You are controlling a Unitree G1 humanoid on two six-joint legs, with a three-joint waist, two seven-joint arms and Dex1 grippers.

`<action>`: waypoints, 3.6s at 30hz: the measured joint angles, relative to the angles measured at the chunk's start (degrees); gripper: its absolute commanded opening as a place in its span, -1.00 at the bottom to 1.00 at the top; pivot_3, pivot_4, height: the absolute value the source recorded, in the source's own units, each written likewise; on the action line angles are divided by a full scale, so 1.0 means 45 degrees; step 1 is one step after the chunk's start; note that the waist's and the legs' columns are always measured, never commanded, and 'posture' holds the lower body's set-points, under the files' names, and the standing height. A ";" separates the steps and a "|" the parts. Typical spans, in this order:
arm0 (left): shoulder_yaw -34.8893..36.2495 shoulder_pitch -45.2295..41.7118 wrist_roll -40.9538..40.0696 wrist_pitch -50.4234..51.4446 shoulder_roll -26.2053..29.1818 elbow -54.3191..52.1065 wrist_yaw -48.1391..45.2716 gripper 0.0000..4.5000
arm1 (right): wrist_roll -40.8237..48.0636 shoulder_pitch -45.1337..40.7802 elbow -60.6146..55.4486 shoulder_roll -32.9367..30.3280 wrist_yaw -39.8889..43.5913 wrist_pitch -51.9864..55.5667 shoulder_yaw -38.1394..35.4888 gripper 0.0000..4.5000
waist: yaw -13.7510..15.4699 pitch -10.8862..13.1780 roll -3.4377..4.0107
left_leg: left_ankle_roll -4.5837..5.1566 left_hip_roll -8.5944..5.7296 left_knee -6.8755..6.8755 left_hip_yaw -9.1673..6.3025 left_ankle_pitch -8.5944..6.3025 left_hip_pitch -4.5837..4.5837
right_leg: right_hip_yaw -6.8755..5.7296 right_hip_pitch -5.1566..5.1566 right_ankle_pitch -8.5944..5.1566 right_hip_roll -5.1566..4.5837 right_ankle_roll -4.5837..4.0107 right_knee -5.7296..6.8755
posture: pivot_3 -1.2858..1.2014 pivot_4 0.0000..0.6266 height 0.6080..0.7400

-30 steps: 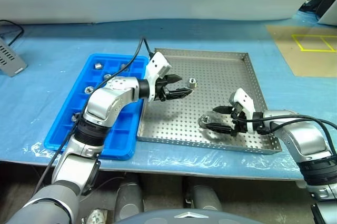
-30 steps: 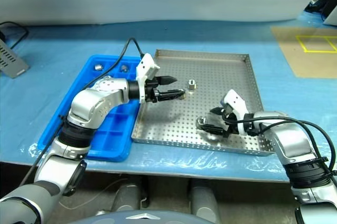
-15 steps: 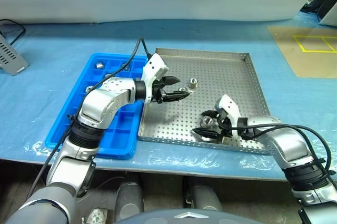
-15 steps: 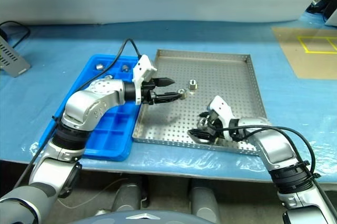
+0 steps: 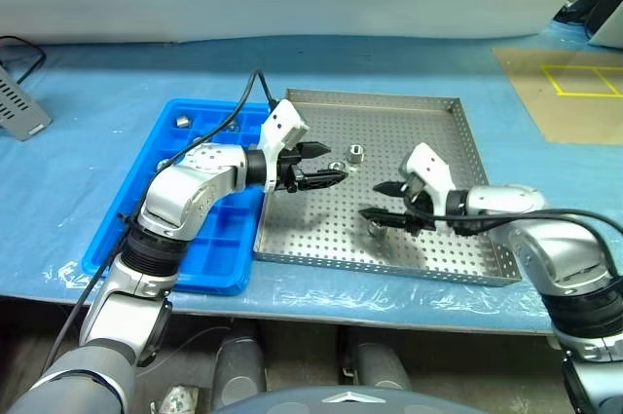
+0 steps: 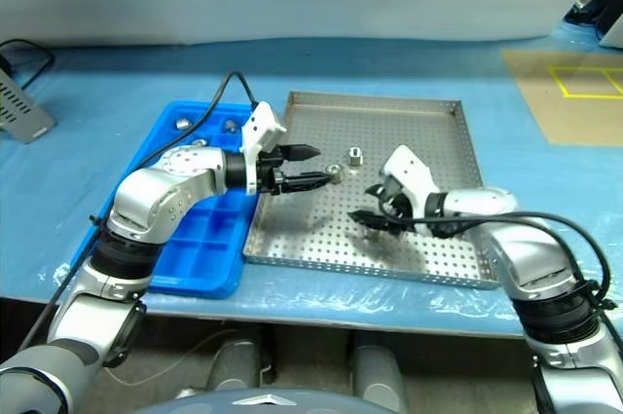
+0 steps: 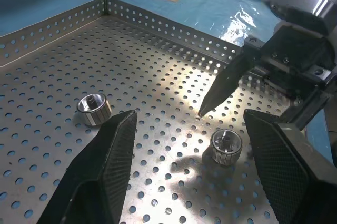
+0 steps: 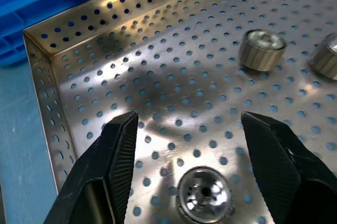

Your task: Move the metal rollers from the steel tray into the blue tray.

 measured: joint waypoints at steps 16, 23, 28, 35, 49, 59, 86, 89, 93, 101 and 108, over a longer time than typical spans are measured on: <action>0.0060 0.0052 -0.0117 0.0079 0.0108 -0.0003 0.0020 0.52 | 0.0184 -0.0545 0.1700 0.0327 0.0415 -0.1455 -0.1131 0.99 | -0.0129 -0.0001 0.0002 | -0.0005 0.0000 -0.0011 0.0000 0.0006 0.0005 | 0.0003 -0.0017 0.0003 0.0028 0.0007 0.0009 | -0.18 -0.52 1.00; 0.0060 0.0052 -0.0140 0.0086 0.0173 -0.0007 0.0009 0.52 | 0.0997 -0.0490 0.0235 0.1536 -0.0770 0.0377 -0.0752 0.99 | 0.0057 -0.0001 0.0004 | -0.0003 -0.0003 0.0007 0.0001 0.0001 0.0000 | 0.0014 0.0006 0.0003 -0.0012 0.0007 0.0002 | -0.18 -0.52 1.00; 0.0066 0.0057 -0.0157 0.0099 0.0238 -0.0012 0.0007 0.52 | 0.1230 -0.0048 0.1152 0.0126 0.0454 -0.0114 -0.1401 0.99 | 0.0119 -0.0001 0.0003 | 0.0006 -0.0012 0.0023 0.0004 -0.0004 0.0005 | 0.0042 0.0009 0.0005 -0.0019 0.0011 0.0001 | -0.18 -0.52 1.00; 0.0065 0.0055 -0.0196 0.0105 0.0201 -0.0015 0.0023 0.52 | 0.1979 -0.0542 -0.0089 -0.0311 0.0237 0.1068 -0.1716 0.99 | -0.0073 -0.0001 0.0004 | -0.0019 -0.0006 -0.0018 0.0001 0.0012 0.0012 | 0.0021 -0.0019 0.0005 0.0029 0.0012 0.0010 | -0.18 -0.52 1.00; 0.0069 0.0052 -0.0189 0.0088 0.0132 -0.0003 0.0219 0.52 | 0.1511 -0.0431 0.0471 -0.0741 0.0225 -0.0031 -0.0831 0.99 | -0.0008 -0.0001 0.0004 | -0.0011 -0.0009 0.0007 -0.0001 0.0006 0.0006 | 0.0032 -0.0001 0.0008 0.0000 0.0018 0.0007 | -0.16 -0.52 1.00; 0.0077 0.0053 -0.0184 0.0044 0.0144 -0.0003 0.0317 0.52 | 0.1468 -0.1005 0.1531 -0.0727 0.0539 -0.0260 -0.0850 0.99 | -0.0024 -0.0001 0.0004 | -0.0011 -0.0009 0.0008 0.0000 0.0007 0.0011 | 0.0020 -0.0002 0.0008 0.0010 0.0016 0.0015 | -0.16 -0.52 1.00; 0.0484 0.0116 -0.0202 0.0067 -0.0014 -0.0235 0.0667 0.52 | 0.1677 -0.0218 0.0608 -0.1096 0.0201 0.0152 -0.0873 0.99 | 0.0168 -0.0001 0.0004 | -0.0010 -0.0009 0.0003 0.0000 0.0006 0.0004 | 0.0020 -0.0005 0.0008 0.0005 0.0017 0.0006 | -0.16 -0.52 1.00; 0.0479 0.0115 -0.0201 0.0051 -0.0023 -0.0230 0.0583 0.52 | 0.1693 0.0230 0.0649 -0.0923 -0.0018 0.0182 -0.0924 0.99 | 0.0176 -0.0001 0.0004 | -0.0009 -0.0009 0.0004 0.0000 0.0006 0.0006 | 0.0021 -0.0006 0.0008 0.0004 0.0017 0.0009 | -0.17 -0.52 1.00; 0.0479 0.0113 -0.0201 0.0041 0.0031 -0.0226 0.0385 0.52 | 0.1678 0.0803 0.0666 -0.0759 -0.0248 0.0174 -0.0879 0.99 | 0.0164 -0.0001 0.0005 | -0.0009 -0.0009 0.0008 0.0000 0.0005 0.0008 | 0.0026 -0.0005 0.0008 0.0003 0.0017 0.0011 | -0.17 -0.52 1.00; 0.0456 0.0113 -0.0192 0.0043 0.0029 -0.0228 0.0339 0.52 | 0.1691 0.0693 0.0663 -0.1205 -0.0177 0.0366 -0.1012 0.99 | 0.0183 -0.0001 0.0004 | -0.0008 -0.0009 0.0004 0.0000 0.0005 0.0006 | 0.0025 -0.0004 0.0008 0.0003 0.0018 0.0006 | -0.17 -0.52 1.00; 0.0455 0.0113 -0.0172 0.0043 0.0022 -0.0236 0.0413 0.52 | 0.1408 0.0646 0.0666 -0.1313 -0.0367 0.0345 -0.0888 0.99 | 0.0208 -0.0001 0.0004 | -0.0009 -0.0008 0.0006 0.0000 0.0005 0.0008 | 0.0025 -0.0003 0.0008 0.0003 0.0018 0.0009 | -0.14 -0.52 1.00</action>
